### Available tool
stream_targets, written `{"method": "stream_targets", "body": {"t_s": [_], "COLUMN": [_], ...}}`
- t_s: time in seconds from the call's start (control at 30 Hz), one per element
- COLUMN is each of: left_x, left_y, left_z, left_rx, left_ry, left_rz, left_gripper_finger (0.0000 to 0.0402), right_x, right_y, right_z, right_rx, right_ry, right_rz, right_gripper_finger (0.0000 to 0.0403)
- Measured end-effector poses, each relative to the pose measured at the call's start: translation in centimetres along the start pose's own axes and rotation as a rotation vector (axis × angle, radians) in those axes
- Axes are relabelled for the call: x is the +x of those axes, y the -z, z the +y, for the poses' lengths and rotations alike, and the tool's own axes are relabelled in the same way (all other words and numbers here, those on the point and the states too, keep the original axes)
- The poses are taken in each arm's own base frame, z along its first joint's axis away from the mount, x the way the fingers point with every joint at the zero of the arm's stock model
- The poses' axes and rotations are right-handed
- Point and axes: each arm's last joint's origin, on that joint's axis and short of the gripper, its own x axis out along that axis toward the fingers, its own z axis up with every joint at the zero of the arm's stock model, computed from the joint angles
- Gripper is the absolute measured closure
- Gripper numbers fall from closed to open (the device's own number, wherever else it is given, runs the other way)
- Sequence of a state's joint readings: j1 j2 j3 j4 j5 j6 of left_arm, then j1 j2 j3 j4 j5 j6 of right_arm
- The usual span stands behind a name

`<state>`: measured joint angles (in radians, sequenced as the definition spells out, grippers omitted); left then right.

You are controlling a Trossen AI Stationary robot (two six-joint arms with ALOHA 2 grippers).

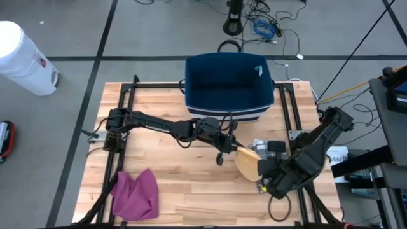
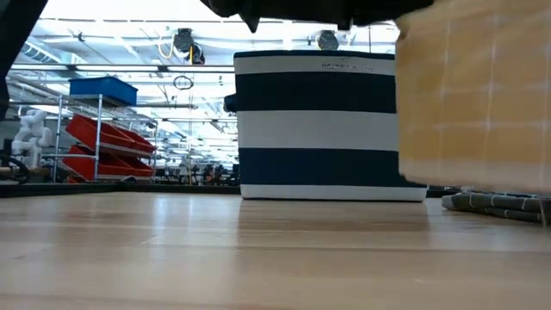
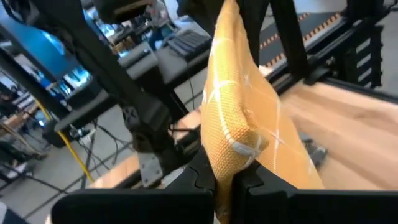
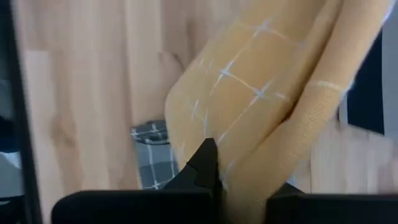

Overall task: Fold towel
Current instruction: Stack the orange patterned towel on the gray patterned towel

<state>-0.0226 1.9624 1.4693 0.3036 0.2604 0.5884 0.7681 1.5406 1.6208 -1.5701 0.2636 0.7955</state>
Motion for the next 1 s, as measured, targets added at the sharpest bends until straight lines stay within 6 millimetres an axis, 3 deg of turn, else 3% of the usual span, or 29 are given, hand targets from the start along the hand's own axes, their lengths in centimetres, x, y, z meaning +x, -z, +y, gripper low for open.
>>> {"method": "stream_targets", "body": {"t_s": [0.2, 0.4, 0.8, 1.0], "left_x": [0.4, 0.2, -0.4, -0.5], "left_y": [1.1, 1.7, 2.4, 2.8], "left_z": [0.7, 1.6, 3.2, 3.3], "left_rx": [0.035, 0.031, 0.147, 0.361], "left_ry": [-0.055, -0.089, -0.236, -0.159], "left_rz": [-0.022, -0.007, 0.073, 0.068], "left_gripper_finger": [0.0394, 0.0394, 0.0394, 0.0394], "right_x": [2.1, 2.1, 1.6, 1.6], "right_y": [0.5, 0.6, 1.4, 2.3], "right_z": [-0.1, 0.3, 2.9, 4.3], "right_rx": [0.081, 0.124, 0.177, 0.250], "right_ry": [0.076, 0.073, -0.046, -0.076], "right_rz": [0.041, 0.008, -0.073, -0.082], "right_gripper_finger": [0.0395, 0.0386, 0.0255, 0.0235]}}
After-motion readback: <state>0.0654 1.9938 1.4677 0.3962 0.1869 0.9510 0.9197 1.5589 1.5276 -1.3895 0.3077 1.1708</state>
